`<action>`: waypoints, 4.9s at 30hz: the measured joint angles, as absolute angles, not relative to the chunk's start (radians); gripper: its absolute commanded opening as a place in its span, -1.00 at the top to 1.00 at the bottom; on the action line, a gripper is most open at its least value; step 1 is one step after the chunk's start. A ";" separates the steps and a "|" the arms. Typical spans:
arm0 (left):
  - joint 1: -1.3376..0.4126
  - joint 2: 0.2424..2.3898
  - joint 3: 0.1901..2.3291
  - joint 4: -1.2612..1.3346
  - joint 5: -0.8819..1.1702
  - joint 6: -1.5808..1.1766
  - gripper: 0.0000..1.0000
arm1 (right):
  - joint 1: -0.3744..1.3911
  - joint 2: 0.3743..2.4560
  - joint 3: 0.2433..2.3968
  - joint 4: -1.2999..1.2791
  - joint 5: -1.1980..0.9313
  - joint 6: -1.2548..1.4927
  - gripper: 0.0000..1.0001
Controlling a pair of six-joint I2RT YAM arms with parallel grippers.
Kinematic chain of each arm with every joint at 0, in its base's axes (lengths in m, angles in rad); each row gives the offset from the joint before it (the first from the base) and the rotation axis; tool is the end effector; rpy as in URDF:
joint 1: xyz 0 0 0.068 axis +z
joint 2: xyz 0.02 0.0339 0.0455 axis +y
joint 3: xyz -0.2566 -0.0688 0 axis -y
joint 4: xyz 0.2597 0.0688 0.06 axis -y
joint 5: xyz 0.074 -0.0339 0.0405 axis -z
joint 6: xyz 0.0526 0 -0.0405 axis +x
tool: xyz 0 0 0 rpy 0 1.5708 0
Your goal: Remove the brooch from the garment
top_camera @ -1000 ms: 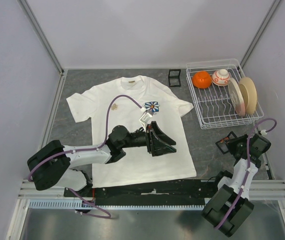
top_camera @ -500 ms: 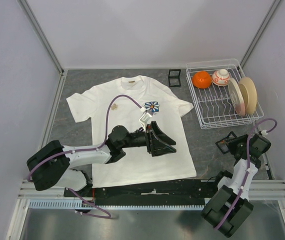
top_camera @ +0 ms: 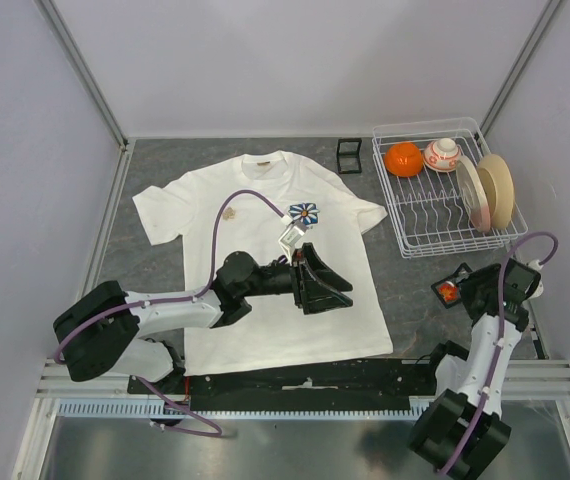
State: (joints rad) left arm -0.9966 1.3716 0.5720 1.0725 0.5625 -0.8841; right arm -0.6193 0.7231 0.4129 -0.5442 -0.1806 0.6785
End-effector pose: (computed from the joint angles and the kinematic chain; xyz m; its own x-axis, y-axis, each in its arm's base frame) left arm 0.1434 -0.2733 0.2526 -0.6722 -0.1653 -0.7217 0.7404 -0.1571 -0.6536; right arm 0.1486 -0.0944 0.1663 -0.1800 0.8865 -0.4262 0.7552 0.4022 0.5176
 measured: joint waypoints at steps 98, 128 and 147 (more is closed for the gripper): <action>-0.120 1.847 1.047 0.198 0.076 -0.593 0.15 | 0.646 2.604 1.865 0.429 -0.435 0.826 0.25; -0.270 1.952 1.253 -0.138 -0.212 -0.439 -0.22 | 0.515 2.550 1.695 0.641 -0.461 0.924 0.14; -0.270 1.971 1.271 -0.164 -0.212 -0.427 0.35 | 0.540 2.550 1.696 0.635 -0.466 0.915 0.14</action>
State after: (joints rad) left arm -0.2699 1.9705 1.2705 -0.1638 -0.2123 -0.4274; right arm 0.5396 2.5496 1.6958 0.6346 -0.4664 0.9146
